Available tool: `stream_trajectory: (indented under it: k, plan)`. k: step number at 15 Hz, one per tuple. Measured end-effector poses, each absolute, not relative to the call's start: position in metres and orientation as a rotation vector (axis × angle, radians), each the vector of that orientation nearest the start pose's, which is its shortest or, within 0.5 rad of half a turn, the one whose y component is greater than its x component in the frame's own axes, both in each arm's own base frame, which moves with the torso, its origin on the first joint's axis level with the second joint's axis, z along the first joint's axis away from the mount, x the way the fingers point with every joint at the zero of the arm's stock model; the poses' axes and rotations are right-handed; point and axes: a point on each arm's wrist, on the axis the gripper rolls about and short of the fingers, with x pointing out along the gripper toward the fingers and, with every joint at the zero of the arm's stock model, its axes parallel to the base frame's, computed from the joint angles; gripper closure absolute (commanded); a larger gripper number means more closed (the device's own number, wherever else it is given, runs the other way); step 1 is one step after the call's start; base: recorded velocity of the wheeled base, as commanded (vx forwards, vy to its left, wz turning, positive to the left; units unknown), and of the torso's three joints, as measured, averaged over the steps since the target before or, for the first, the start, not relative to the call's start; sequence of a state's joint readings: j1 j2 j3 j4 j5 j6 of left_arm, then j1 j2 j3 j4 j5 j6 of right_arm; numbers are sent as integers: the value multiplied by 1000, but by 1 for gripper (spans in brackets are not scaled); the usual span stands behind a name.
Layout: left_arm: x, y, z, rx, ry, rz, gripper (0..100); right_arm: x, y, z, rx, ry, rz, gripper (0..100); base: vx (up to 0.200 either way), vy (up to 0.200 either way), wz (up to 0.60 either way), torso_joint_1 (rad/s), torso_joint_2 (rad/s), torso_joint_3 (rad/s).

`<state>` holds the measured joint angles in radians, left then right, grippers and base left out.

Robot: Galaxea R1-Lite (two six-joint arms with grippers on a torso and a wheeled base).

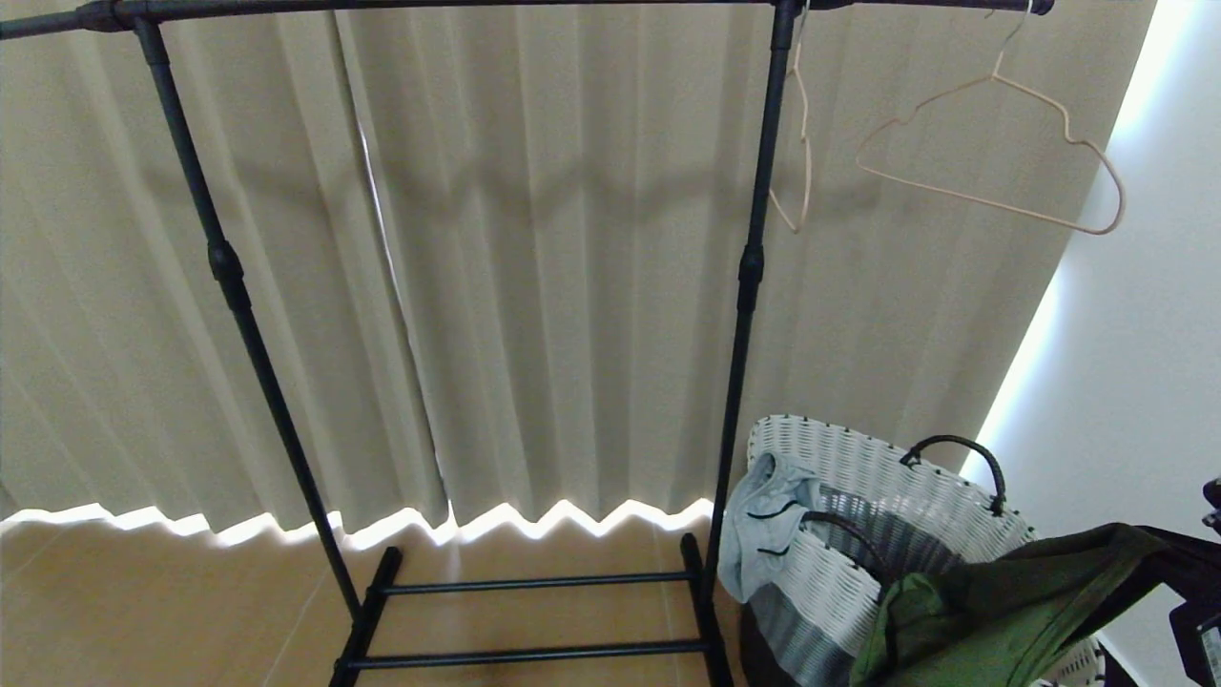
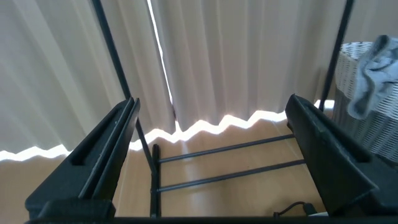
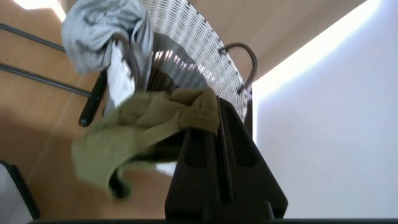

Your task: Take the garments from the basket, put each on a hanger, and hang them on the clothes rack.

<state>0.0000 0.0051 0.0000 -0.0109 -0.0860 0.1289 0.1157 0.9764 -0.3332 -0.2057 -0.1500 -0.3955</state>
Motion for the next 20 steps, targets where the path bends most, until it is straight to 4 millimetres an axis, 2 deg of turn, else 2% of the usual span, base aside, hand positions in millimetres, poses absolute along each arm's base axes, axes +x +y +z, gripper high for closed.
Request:
stream_trajectory:
  k: [1, 6, 8, 12, 15, 17, 20]
  plan:
    - [-22, -2, 77, 130, -11, -85, 0, 109, 9, 161, -448, 434, 51, 100, -200, 0, 0, 2, -2, 17]
    - [-22, -2, 77, 133, -11, -87, 0, 115, 11, 164, -453, 436, 62, 100, 0, 0, 0, 0, 0, 0]
    - [-22, -2, 77, 133, -11, -87, 0, 118, 15, 164, -460, 437, 92, 100, 0, 200, 0, 0, 5, 2]
    - [-22, -2, 77, 125, -10, -87, 0, 116, 28, 150, -482, 480, 209, 100, 0, 200, 0, 4, 2, 7]
    - [-23, -2, 77, 122, -11, -83, 0, 113, 34, 141, -458, 508, 258, 100, 0, 0, 0, 0, 0, 0]
    - [-23, -2, 77, 142, -15, -85, 0, 113, 36, 141, -447, 507, 274, 100, 0, 0, 0, 0, 0, 0]
    - [-23, -2, 77, 156, -17, -97, 0, 120, 41, 159, -422, 441, 313, 100, 0, 0, 0, 0, 0, 0]
